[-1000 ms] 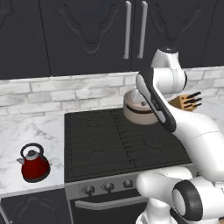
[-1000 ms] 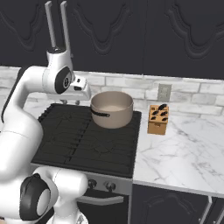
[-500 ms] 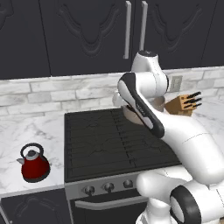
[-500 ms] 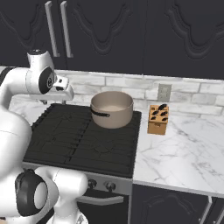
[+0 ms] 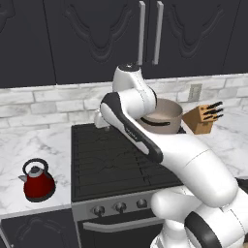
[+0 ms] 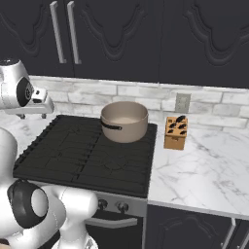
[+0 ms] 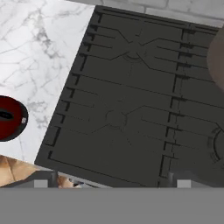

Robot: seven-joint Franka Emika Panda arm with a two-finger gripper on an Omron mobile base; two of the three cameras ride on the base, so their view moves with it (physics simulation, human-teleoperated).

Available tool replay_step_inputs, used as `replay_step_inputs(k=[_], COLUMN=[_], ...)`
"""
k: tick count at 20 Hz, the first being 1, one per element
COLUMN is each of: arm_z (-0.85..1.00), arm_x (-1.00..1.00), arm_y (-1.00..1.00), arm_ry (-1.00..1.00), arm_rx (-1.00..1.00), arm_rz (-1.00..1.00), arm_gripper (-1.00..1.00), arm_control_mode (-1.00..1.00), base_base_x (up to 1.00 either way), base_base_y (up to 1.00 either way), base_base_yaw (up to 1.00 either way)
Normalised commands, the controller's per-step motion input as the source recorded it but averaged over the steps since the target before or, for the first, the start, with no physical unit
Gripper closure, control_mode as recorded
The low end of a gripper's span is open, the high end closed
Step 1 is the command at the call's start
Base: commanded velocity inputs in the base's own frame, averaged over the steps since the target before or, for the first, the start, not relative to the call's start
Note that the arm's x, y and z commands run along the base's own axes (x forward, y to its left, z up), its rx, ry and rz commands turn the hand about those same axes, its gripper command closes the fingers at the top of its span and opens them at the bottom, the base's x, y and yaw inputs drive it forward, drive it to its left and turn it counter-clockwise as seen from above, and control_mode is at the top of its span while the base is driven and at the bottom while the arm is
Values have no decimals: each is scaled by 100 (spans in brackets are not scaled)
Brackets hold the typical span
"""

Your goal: Pick the kettle from the counter and place it on a stove burner. Then turn the burner on.

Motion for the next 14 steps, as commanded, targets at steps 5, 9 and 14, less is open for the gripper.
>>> replay_step_inputs(k=[5, 9, 14], arm_z=[-8, 0, -2], arm_x=[-28, 0, 0], arm_y=[69, 0, 6], arm_ry=[0, 0, 1], arm_rx=[0, 0, 0], arm_rz=[12, 0, 0], arm_gripper=[-100, -100, -100], arm_control_mode=[-100, -100, -100], base_base_x=[0, 0, 0], base_base_y=[0, 0, 0], base_base_yaw=[0, 0, 0])
